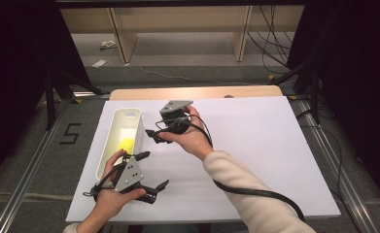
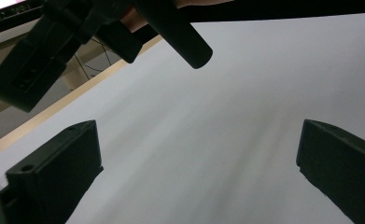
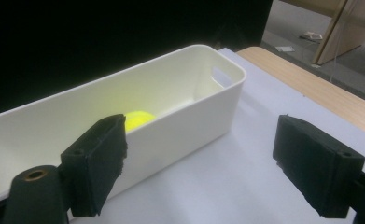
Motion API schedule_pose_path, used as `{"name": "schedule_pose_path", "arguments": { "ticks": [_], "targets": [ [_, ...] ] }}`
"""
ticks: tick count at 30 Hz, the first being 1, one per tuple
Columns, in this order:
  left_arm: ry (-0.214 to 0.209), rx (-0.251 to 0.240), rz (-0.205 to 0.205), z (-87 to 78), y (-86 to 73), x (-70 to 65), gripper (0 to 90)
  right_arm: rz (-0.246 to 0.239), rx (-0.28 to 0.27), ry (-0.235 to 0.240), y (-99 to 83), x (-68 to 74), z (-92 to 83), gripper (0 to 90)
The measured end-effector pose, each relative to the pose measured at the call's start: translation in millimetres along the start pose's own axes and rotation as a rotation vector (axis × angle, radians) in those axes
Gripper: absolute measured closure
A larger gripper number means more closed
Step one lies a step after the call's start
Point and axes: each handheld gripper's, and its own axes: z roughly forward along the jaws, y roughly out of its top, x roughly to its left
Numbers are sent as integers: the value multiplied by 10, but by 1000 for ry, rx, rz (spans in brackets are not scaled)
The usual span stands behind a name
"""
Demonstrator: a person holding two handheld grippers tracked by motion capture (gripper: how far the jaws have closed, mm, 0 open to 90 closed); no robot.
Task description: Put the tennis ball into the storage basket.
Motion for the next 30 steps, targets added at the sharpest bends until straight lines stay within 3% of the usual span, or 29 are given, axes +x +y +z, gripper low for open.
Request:
{"name": "schedule_pose_path", "arguments": {
  "ticks": [30],
  "targets": [
    [7,-1,-3,-6,-2,8,0,38,-7,-52,-332,-213,-393,183]
  ]
}}
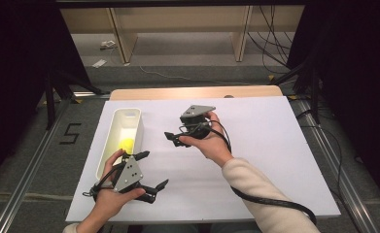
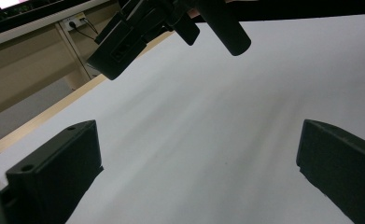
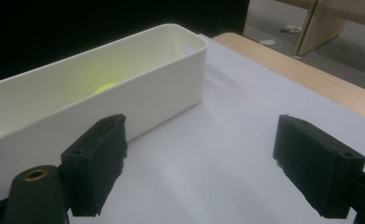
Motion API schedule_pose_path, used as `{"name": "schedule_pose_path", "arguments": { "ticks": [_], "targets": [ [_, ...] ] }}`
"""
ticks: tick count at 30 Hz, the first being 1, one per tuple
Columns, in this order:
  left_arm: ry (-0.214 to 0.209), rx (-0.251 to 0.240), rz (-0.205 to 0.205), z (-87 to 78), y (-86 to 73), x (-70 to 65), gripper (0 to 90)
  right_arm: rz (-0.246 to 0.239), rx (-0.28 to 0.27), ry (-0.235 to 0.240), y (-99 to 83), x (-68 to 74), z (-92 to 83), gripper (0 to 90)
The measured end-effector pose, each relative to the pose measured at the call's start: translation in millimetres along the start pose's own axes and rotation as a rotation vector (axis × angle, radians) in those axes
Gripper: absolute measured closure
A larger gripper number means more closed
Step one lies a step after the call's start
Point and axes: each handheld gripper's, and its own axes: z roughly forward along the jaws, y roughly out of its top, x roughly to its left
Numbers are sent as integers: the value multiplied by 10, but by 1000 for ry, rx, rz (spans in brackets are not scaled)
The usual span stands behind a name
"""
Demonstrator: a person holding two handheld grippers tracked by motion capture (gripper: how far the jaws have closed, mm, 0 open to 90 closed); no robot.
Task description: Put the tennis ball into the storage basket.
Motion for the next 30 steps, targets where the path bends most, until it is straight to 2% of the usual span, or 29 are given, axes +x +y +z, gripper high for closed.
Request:
{"name": "schedule_pose_path", "arguments": {
  "ticks": [5,10,12,23,30],
  "targets": [
    [0,1,0,0,-1,1,0,3,-1,-4,-34,-18,-55,183],
    [-6,7,-23,-2,-6,-13,0,7,-4,-10,-63,-34,-104,183],
    [-6,4,-14,-2,-4,-8,0,6,-4,-13,-76,-43,-123,183],
    [-18,0,-21,2,-5,-15,0,20,-6,-26,-157,-98,-226,183],
    [-9,-2,-15,0,-4,-7,0,25,-7,-34,-220,-136,-292,183]
  ]
}}
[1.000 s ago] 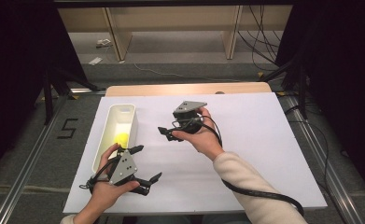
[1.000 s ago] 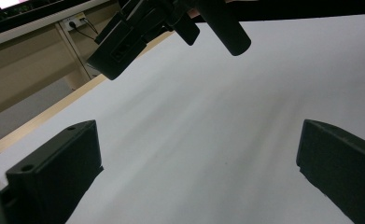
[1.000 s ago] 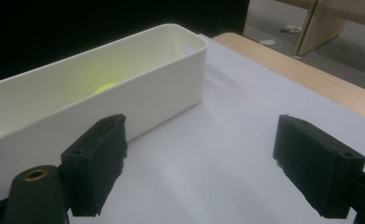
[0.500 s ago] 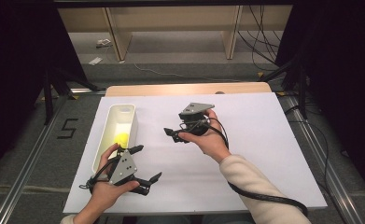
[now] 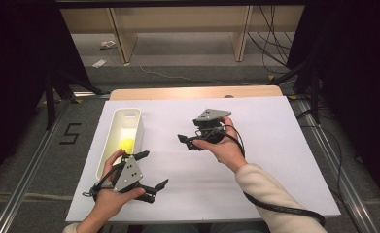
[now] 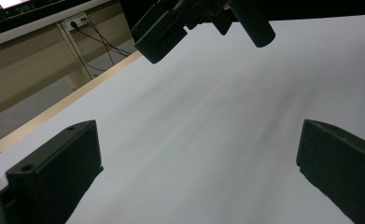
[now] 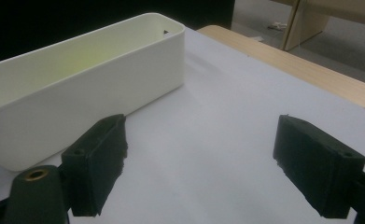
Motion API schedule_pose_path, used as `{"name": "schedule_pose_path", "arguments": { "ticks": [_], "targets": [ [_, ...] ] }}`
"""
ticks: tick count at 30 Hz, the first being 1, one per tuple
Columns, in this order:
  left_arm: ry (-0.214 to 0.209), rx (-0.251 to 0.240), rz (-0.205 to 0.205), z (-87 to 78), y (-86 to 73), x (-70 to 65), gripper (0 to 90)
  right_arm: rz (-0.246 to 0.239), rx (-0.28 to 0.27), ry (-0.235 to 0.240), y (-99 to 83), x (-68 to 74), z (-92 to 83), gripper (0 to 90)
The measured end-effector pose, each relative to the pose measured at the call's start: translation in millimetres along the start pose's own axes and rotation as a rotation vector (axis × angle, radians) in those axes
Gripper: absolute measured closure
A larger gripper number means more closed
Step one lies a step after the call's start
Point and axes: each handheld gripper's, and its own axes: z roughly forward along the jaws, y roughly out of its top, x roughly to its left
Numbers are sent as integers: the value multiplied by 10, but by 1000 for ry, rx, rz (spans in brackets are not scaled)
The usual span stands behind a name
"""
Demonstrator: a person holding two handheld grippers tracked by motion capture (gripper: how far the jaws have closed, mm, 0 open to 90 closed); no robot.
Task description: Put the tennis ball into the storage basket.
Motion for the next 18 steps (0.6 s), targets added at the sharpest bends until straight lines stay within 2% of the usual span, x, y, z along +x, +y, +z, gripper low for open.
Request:
{"name": "schedule_pose_path", "arguments": {
  "ticks": [7,8,9,18],
  "targets": [
    [4,0,3,0,0,4,0,11,-5,-22,-59,-69,-93,183],
    [12,-35,-32,21,-2,-18,0,12,-6,-23,-66,-76,-101,183],
    [14,0,7,-3,1,9,0,15,-6,-26,-74,-83,-113,183],
    [16,0,9,-3,0,14,0,24,1,-55,-173,-172,-252,184]
  ]
}}
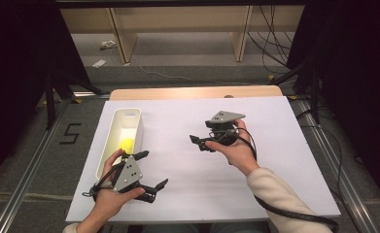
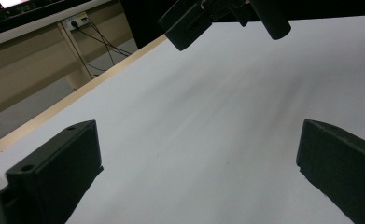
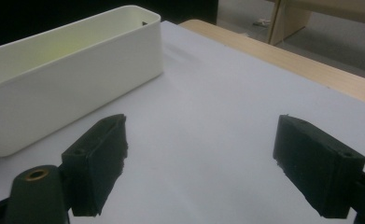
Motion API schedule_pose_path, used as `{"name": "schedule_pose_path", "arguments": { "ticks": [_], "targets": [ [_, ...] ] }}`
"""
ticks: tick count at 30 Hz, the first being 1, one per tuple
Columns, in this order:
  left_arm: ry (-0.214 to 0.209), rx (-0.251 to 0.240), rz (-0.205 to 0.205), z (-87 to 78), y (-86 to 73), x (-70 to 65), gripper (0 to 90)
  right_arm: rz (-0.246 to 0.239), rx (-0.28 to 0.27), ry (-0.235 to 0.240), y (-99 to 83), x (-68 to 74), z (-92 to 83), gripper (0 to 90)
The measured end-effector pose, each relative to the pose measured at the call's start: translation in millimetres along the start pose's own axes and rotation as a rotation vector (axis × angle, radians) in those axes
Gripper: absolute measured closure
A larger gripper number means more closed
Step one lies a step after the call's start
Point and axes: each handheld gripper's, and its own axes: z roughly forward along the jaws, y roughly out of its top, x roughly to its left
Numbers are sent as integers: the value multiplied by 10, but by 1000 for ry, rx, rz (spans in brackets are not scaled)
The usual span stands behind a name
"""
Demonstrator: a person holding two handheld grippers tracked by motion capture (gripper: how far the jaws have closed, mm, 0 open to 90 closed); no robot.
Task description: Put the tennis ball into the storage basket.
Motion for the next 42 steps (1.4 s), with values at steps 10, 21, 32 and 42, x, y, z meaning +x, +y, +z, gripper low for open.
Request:
{"name": "schedule_pose_path", "arguments": {
  "ticks": [10,21,32,42],
  "targets": [
    [1,0,-5,-2,0,-1,0,14,-3,-36,-103,-130,-191,185],
    [1,0,-6,-2,-2,-1,0,34,-9,-64,-211,-223,-355,187],
    [3,-2,-4,-5,0,2,0,43,-17,-86,-279,-274,-479,187],
    [5,-4,-5,-7,1,5,0,55,-11,-100,-369,-315,-583,188]
  ]
}}
